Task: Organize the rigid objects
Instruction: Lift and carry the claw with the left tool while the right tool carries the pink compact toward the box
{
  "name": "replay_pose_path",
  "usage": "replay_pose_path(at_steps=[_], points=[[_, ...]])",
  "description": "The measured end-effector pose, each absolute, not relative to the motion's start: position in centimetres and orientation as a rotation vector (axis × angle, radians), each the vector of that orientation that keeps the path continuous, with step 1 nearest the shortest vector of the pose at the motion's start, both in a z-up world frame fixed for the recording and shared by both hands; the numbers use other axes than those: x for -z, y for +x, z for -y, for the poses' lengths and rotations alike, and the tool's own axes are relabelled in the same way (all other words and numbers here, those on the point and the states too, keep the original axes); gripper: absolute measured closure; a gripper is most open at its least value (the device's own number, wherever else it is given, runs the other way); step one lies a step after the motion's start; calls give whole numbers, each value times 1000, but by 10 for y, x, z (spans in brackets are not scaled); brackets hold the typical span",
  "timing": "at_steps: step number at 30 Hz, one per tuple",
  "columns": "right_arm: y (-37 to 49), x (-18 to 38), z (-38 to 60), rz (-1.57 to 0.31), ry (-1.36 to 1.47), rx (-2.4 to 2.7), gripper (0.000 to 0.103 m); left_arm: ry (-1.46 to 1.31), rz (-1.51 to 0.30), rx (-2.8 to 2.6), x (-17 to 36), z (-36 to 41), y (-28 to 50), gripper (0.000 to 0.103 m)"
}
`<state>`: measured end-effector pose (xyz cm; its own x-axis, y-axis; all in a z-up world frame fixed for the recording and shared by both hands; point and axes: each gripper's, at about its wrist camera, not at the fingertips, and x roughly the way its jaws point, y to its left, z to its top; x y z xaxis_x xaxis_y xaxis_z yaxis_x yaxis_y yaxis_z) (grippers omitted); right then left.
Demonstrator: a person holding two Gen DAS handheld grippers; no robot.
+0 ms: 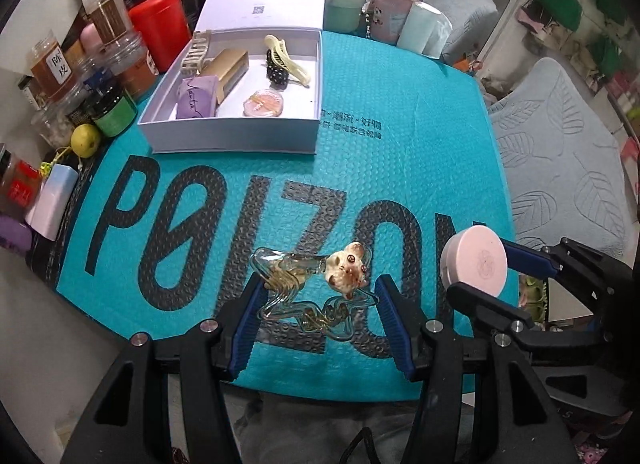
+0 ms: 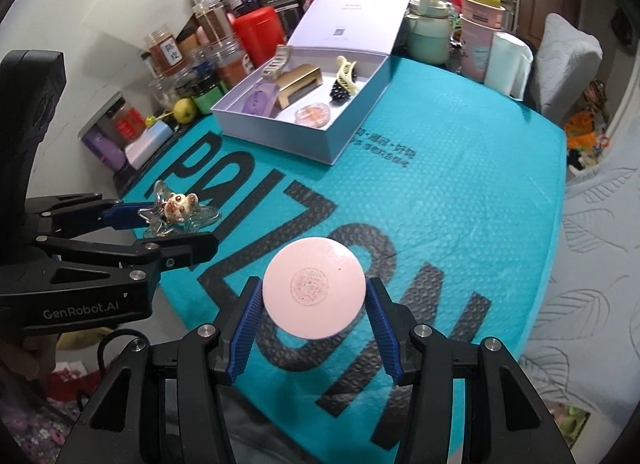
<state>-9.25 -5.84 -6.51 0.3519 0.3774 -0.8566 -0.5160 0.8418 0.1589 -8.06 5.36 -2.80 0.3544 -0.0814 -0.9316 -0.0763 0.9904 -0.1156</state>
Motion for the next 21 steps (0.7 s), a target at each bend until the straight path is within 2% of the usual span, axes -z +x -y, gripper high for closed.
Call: replay_pose_path(at_steps=[21], points=[[-56, 57, -10, -1050, -33, -415, 51, 27, -1177, 202, 12, -119, -22, 48]])
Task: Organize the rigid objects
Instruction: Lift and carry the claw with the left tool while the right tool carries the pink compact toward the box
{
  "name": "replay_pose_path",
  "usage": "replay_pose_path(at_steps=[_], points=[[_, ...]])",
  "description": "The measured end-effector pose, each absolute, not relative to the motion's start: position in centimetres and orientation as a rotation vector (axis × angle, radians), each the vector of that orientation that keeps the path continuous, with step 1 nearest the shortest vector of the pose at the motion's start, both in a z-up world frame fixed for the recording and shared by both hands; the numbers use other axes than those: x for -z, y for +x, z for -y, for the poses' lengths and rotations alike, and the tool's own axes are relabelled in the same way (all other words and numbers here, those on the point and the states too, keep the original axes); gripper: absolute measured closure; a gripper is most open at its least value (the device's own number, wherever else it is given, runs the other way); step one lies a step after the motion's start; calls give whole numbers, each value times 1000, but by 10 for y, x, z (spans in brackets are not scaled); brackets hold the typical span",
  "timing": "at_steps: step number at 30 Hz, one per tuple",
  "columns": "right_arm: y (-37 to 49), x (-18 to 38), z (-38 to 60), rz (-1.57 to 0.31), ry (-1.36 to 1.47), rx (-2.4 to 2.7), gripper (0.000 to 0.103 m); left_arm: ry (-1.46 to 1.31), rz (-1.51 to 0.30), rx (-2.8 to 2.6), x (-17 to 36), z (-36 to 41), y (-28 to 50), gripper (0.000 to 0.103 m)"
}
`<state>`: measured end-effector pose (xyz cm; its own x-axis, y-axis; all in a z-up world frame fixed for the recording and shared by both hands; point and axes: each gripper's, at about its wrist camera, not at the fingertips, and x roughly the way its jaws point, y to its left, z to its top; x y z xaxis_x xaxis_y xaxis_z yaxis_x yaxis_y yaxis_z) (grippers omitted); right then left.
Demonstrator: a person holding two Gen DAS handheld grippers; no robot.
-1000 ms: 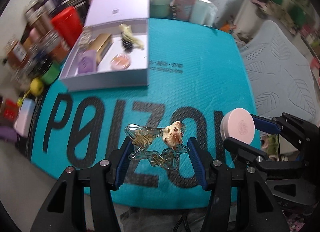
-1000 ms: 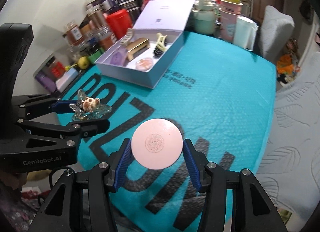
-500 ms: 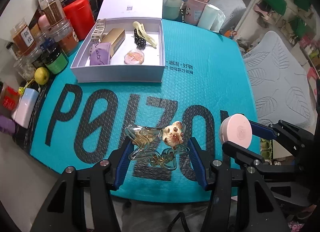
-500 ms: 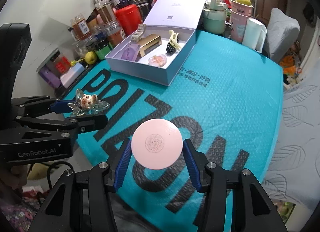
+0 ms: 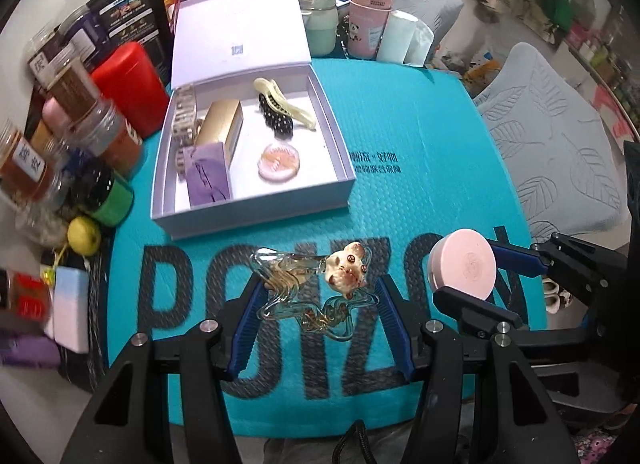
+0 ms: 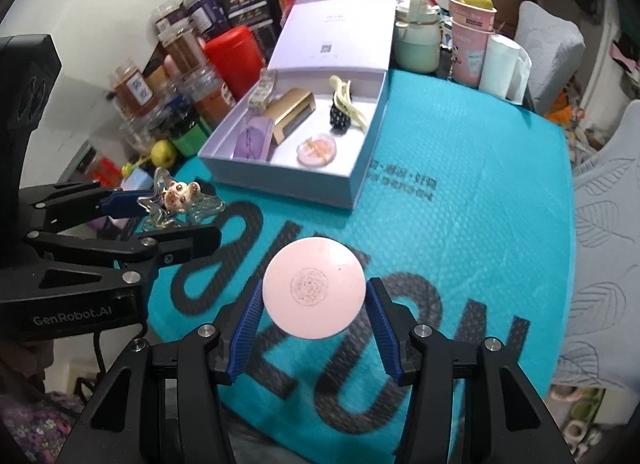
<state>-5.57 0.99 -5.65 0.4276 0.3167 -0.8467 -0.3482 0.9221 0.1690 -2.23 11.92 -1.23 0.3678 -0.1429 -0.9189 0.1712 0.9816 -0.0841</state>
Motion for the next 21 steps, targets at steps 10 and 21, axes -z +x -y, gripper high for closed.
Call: replay_pose_path(at_steps=[10, 21], points=[[-30, 53, -39, -1039, -23, -375, 51, 35, -1158, 233, 9, -151, 11, 48], [4, 60, -68, -1046, -5, -368, 51, 16, -1170, 235, 22, -181, 52, 48]])
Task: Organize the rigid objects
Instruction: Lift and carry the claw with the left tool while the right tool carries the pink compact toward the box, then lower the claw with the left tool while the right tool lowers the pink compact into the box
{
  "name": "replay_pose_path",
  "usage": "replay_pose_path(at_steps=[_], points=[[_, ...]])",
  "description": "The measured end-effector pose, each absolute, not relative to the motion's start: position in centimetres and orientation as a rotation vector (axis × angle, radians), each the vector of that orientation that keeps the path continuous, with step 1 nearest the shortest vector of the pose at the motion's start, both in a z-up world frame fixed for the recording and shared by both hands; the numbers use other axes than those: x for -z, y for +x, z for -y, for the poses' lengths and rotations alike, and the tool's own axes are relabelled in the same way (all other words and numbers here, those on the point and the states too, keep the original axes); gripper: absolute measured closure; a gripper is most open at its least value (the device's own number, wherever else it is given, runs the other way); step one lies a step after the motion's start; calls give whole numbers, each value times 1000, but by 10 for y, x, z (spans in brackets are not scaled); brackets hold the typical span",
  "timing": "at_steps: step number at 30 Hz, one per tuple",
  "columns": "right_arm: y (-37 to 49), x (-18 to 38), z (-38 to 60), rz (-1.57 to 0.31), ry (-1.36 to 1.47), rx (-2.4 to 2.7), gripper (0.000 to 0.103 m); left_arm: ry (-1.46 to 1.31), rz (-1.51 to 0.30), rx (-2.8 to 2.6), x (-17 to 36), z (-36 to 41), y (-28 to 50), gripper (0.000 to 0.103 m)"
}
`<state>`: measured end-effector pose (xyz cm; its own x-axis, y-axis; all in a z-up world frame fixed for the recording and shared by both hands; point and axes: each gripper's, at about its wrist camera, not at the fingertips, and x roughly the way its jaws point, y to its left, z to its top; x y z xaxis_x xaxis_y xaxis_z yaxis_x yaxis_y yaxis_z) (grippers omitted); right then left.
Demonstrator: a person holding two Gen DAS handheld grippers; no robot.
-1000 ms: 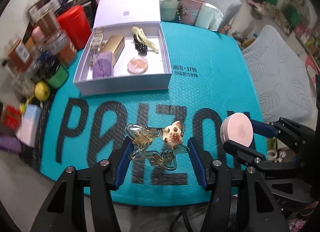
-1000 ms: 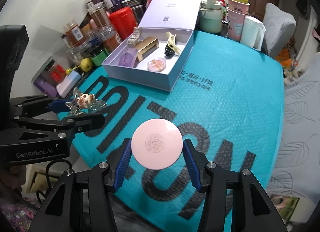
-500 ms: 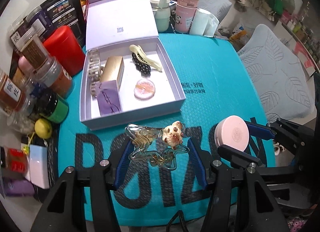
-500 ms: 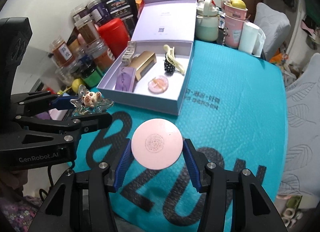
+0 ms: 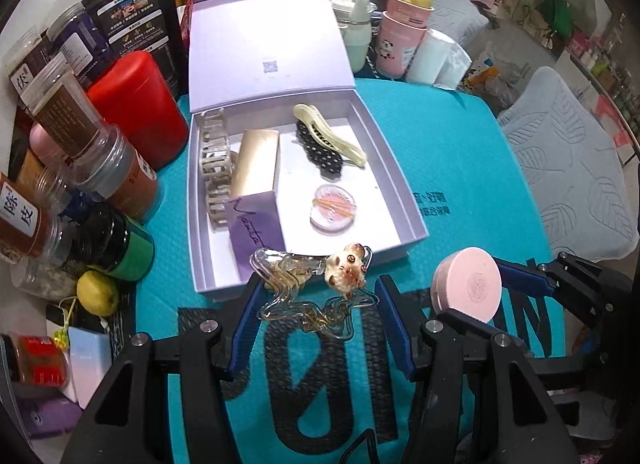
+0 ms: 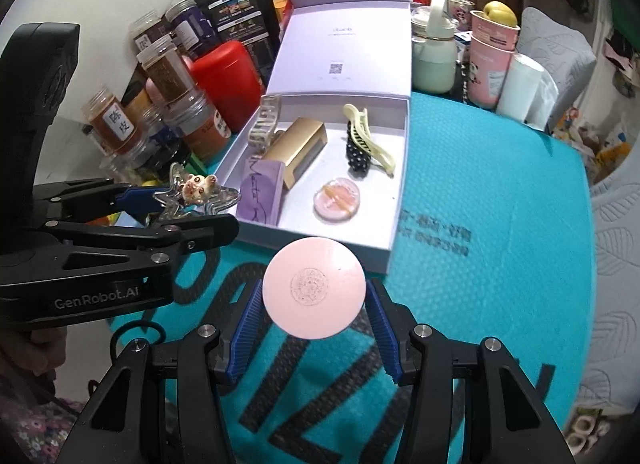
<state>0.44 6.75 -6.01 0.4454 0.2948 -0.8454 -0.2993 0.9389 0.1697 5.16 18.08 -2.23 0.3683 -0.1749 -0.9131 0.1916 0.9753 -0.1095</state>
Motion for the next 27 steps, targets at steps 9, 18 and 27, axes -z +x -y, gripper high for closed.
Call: replay_pose_path(at_steps=[9, 18, 27], points=[[39, 71, -82, -1078, 5, -371, 51, 0, -1199, 242, 36, -196, 78, 48], [73, 75, -84, -1086, 20, -361, 51, -11, -1203, 254, 43, -202, 115, 48], [108, 88, -79, -1090, 33, -333, 51, -3, -1189, 259, 54, -208, 155, 48]])
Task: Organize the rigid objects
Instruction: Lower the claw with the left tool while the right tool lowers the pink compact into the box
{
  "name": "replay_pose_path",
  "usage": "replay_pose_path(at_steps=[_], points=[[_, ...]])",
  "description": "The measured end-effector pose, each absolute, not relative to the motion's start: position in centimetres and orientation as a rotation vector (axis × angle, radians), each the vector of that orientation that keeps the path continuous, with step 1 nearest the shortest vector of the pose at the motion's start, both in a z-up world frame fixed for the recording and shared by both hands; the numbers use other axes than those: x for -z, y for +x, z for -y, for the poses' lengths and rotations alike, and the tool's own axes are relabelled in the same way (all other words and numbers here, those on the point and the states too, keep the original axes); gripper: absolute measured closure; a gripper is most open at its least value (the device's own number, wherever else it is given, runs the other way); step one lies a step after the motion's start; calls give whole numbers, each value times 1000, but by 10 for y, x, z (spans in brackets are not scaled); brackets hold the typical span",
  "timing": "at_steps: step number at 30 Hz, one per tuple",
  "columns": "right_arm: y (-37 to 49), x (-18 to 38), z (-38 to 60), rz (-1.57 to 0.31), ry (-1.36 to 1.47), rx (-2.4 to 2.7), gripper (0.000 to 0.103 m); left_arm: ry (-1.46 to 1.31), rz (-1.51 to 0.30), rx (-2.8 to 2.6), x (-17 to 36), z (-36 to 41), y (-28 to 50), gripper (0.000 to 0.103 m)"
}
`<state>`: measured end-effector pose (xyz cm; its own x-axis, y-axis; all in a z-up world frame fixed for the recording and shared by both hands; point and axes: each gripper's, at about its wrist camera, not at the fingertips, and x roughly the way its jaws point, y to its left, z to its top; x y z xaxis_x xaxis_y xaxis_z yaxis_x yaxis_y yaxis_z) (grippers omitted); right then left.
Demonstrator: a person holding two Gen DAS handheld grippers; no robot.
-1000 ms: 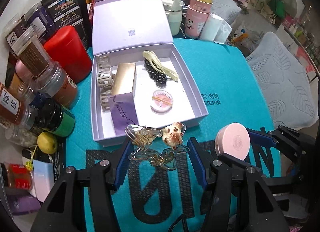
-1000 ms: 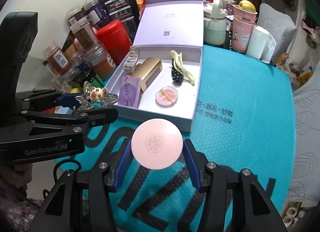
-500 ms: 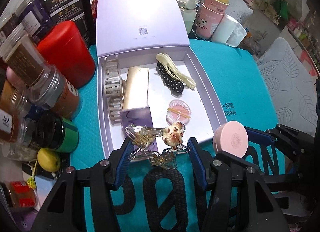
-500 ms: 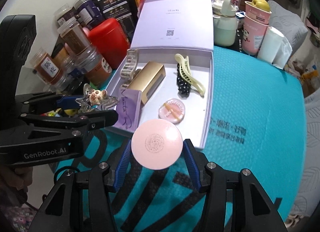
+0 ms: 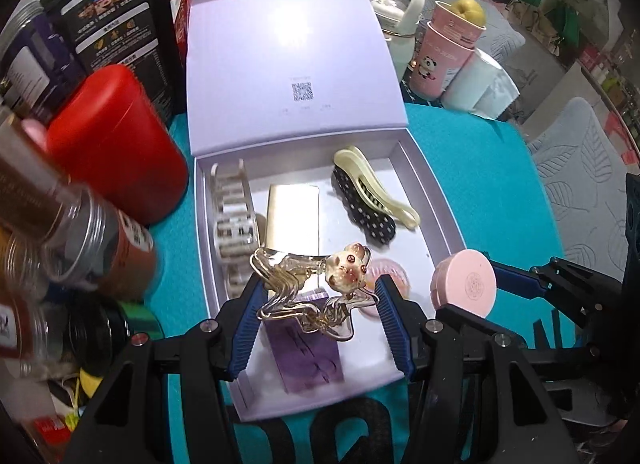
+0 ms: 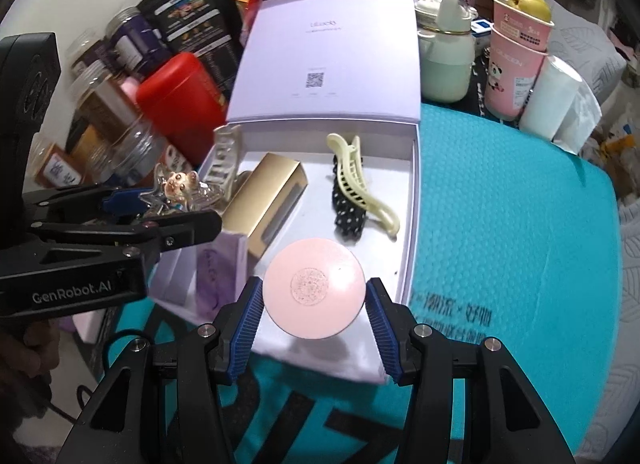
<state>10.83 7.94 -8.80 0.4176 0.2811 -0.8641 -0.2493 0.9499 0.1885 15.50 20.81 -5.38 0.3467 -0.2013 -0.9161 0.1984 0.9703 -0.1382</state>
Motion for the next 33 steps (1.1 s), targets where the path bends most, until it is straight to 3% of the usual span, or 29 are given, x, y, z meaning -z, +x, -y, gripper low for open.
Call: replay_pose_path(at_steps=[33], points=[[142, 143, -99, -1147, -63, -338, 51, 57, -1241, 281, 105, -207, 189, 48]])
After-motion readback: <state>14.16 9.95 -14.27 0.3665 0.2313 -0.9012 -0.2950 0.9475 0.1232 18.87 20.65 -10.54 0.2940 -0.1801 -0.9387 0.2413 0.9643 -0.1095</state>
